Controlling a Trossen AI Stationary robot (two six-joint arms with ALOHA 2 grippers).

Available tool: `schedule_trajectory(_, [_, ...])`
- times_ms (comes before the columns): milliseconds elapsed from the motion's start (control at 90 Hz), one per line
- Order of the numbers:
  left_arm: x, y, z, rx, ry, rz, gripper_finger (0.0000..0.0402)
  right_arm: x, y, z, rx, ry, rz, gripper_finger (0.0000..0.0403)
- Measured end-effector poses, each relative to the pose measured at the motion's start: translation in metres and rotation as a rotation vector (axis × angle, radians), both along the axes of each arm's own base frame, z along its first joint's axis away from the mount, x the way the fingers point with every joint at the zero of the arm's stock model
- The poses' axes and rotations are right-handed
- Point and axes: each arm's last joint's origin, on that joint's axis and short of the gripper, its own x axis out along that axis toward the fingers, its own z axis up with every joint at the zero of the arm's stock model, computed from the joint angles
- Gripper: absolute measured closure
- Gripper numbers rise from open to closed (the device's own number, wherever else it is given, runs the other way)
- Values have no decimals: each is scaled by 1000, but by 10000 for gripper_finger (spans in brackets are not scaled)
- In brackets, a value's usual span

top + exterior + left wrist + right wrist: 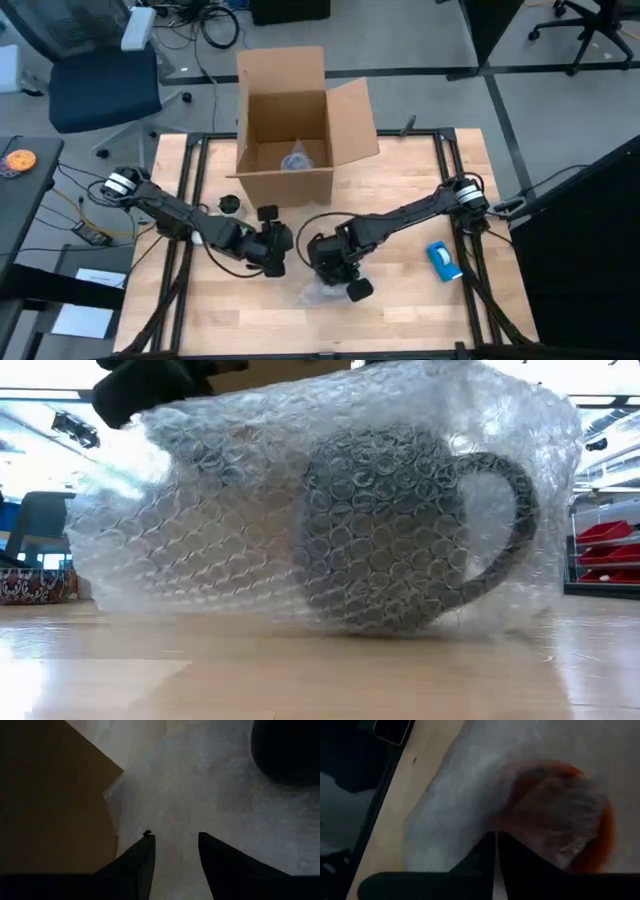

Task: Wrap mug
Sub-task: Wrap the black mug with bubble wrap

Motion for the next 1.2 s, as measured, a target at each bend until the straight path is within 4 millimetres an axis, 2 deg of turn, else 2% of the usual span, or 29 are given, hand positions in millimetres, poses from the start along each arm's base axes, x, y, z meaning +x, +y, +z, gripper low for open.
schedule_trajectory(167, [0,0,0,-24,-7,17,270,4,4,37,-25,-112,-13,403])
schedule_trajectory(311, [0,0,0,-48,-12,34,270,3,16,44,23,-149,19,403])
schedule_trajectory(544, [-2,0,-1,-51,-1,43,270,3,27,18,57,-126,54,403])
schedule_trajectory(800, [-1,0,-1,-52,-4,42,270,7,15,-14,49,-87,-16,403])
schedule_trajectory(967, [-1,0,-1,-51,-3,42,270,8,1,-24,-33,-80,-79,403])
schedule_trajectory(1200, [-1,0,-1,-39,2,27,270,11,-8,-24,-40,-87,-102,403])
